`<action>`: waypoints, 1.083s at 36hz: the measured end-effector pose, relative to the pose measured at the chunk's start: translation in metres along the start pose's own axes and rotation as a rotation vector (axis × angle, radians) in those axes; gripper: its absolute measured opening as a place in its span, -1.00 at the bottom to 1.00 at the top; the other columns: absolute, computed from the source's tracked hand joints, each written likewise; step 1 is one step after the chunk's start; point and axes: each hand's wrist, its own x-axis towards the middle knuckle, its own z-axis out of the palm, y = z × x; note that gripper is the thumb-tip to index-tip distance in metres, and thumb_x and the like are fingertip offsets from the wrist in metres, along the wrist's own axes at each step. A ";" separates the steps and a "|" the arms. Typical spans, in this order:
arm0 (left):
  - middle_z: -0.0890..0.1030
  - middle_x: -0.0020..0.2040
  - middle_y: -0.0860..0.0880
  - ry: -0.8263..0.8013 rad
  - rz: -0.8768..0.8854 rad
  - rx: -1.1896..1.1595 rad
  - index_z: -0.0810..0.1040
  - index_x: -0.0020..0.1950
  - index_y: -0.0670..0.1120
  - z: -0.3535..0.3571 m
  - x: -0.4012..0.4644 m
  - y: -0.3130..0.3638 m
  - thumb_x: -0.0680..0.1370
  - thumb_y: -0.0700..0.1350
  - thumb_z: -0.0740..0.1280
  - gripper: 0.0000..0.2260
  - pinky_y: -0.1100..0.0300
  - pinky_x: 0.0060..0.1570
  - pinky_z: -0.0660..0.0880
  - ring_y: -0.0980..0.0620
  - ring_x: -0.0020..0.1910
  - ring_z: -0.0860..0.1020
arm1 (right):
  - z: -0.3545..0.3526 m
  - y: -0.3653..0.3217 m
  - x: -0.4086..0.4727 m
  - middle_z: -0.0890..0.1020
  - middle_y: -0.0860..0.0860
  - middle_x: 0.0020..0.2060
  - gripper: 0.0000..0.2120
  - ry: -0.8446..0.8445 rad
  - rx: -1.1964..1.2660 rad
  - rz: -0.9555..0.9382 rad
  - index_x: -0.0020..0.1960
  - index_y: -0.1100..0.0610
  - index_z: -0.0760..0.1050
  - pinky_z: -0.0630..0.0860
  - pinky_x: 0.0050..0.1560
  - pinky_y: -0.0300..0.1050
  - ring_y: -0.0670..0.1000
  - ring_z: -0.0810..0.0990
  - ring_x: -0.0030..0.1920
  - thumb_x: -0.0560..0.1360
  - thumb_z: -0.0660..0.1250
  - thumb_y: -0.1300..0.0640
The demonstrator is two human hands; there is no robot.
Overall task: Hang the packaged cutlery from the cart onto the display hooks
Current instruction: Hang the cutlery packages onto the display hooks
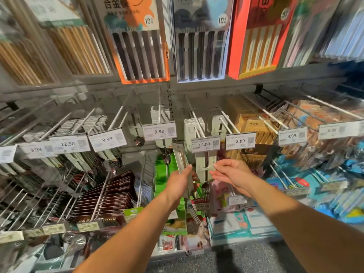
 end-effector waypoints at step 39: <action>0.66 -0.22 -0.06 0.137 0.038 0.070 0.56 0.01 -0.16 -0.010 0.028 0.000 0.61 -0.12 0.36 -0.90 0.20 -0.36 0.54 0.02 -0.35 0.60 | 0.029 -0.003 0.058 0.58 0.15 0.10 -0.73 0.205 -0.566 0.193 0.28 0.20 0.41 0.51 -0.42 -0.31 0.04 0.63 -0.10 0.60 0.28 0.21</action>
